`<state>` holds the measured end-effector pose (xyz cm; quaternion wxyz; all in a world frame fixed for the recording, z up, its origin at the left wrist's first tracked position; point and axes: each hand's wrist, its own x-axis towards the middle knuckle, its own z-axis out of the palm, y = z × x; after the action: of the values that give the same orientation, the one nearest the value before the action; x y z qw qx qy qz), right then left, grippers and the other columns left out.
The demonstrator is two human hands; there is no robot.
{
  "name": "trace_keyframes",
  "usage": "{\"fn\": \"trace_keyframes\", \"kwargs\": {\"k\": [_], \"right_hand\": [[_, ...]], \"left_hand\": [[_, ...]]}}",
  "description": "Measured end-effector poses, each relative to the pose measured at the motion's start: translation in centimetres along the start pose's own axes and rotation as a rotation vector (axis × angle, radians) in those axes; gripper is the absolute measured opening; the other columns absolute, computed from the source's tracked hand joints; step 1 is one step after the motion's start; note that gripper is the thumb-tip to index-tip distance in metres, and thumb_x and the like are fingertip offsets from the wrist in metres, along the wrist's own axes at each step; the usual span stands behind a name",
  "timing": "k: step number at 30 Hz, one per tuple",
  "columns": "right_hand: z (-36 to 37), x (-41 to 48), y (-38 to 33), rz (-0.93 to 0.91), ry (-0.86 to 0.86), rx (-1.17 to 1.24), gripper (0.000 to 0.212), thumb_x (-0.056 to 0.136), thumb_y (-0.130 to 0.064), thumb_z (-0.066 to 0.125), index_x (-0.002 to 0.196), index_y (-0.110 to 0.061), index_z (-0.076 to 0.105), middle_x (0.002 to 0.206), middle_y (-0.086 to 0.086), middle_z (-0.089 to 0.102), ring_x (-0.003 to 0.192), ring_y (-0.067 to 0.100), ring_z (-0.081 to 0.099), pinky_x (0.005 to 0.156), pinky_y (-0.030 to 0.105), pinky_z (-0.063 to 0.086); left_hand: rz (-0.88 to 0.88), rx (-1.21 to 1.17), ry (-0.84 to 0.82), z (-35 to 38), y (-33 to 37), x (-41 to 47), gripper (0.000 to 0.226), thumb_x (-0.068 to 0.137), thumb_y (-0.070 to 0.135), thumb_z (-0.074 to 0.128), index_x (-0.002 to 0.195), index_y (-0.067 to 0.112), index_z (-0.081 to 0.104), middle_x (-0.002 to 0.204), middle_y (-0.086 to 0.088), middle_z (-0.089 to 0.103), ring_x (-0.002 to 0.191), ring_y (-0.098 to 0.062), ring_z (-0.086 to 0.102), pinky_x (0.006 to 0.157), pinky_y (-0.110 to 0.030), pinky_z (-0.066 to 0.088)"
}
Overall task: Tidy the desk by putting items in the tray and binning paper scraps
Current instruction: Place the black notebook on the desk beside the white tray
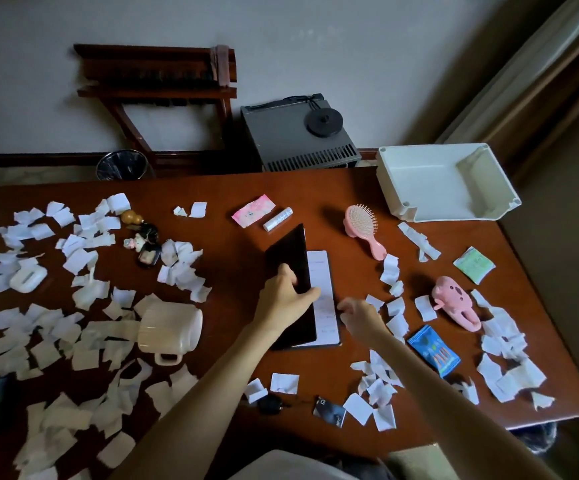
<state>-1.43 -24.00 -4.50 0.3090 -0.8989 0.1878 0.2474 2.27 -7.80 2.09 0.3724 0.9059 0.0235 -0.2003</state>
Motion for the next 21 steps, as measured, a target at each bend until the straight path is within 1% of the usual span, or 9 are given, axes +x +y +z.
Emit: {"fn": "trace_keyframes", "kwargs": {"k": [3,4,5,7,9,12,15,18,21], "right_hand": [[-1.0,0.3,1.4,0.03,-0.053,-0.011,0.031,0.099,-0.006,0.038,0.125,-0.004,0.055,0.128,0.014,0.058,0.113,0.025,0.059,0.086,0.019,0.047],[-1.0,0.4,1.6,-0.008,-0.064,-0.037,0.03,0.099,-0.007,0.039,0.124,-0.001,0.055,0.125,0.015,0.06,0.113,0.027,0.059,0.086,0.021,0.048],[-0.9,0.4,1.7,-0.026,-0.075,0.016,0.027,0.099,-0.008,0.039,0.117,0.001,0.058,0.116,0.018,0.063,0.105,0.028,0.062,0.079,0.022,0.05],[-0.4,0.3,1.7,-0.014,-0.04,0.117,0.025,0.1,-0.011,0.037,0.09,-0.007,0.059,0.089,0.011,0.062,0.079,0.022,0.062,0.065,0.02,0.048],[0.4,0.7,1.6,0.013,-0.034,0.099,0.029,0.1,-0.015,0.04,0.077,-0.013,0.056,0.082,0.008,0.059,0.072,0.017,0.059,0.065,0.02,0.047],[1.0,0.6,0.6,0.044,-0.031,0.114,0.018,0.096,-0.019,0.05,0.098,-0.004,0.06,0.092,0.008,0.061,0.079,0.016,0.061,0.06,0.014,0.046],[1.5,0.5,-0.3,0.08,0.028,0.061,0.028,0.092,-0.018,0.057,0.114,-0.001,0.054,0.107,0.011,0.062,0.097,0.025,0.062,0.074,0.026,0.053],[2.0,0.4,-1.3,0.117,0.059,0.047,0.029,0.091,-0.014,0.057,0.116,-0.001,0.05,0.114,0.017,0.06,0.104,0.032,0.061,0.088,0.036,0.053],[2.3,0.5,-1.4,0.124,0.079,0.033,0.028,0.091,-0.012,0.056,0.116,-0.001,0.052,0.114,0.018,0.062,0.102,0.033,0.062,0.087,0.036,0.052]], "left_hand": [[0.005,0.019,-0.024,2.9,0.6,0.5,0.043,0.08,0.047,0.065,0.091,0.015,0.039,0.09,0.001,0.049,0.084,-0.016,0.055,0.068,-0.027,0.047],[0.01,0.028,-0.014,3.8,0.5,0.7,0.043,0.08,0.048,0.064,0.092,0.014,0.041,0.092,-0.001,0.051,0.088,-0.018,0.057,0.072,-0.03,0.049],[0.013,0.037,-0.006,4.6,0.3,0.8,0.04,0.083,0.046,0.063,0.094,0.013,0.044,0.094,-0.003,0.054,0.091,-0.02,0.059,0.074,-0.031,0.05],[-0.004,0.074,-0.009,5.9,-0.6,0.8,0.032,0.089,0.037,0.058,0.101,0.008,0.051,0.104,-0.008,0.059,0.097,-0.023,0.061,0.075,-0.031,0.05],[-0.019,0.121,0.002,6.5,-1.9,0.7,0.024,0.092,0.027,0.057,0.103,0.006,0.053,0.11,-0.01,0.059,0.099,-0.023,0.06,0.076,-0.029,0.048],[-0.031,0.133,0.11,6.2,-3.4,0.5,0.028,0.088,0.023,0.061,0.11,0.008,0.052,0.118,-0.01,0.053,0.108,-0.024,0.056,0.08,-0.027,0.048],[-0.191,0.124,0.196,5.2,-4.8,0.4,0.062,0.08,0.03,0.072,0.129,0.007,0.043,0.133,-0.015,0.041,0.123,-0.031,0.042,0.092,-0.037,0.045],[-0.383,-0.173,0.099,4.2,-5.5,0.9,0.075,0.078,0.023,0.074,0.138,0.004,0.033,0.14,-0.019,0.036,0.127,-0.037,0.041,0.098,-0.042,0.044],[-0.47,-0.426,0.029,3.3,-5.5,1.2,0.066,0.081,0.017,0.072,0.136,0.006,0.037,0.139,-0.015,0.046,0.125,-0.034,0.048,0.099,-0.038,0.044]]}}
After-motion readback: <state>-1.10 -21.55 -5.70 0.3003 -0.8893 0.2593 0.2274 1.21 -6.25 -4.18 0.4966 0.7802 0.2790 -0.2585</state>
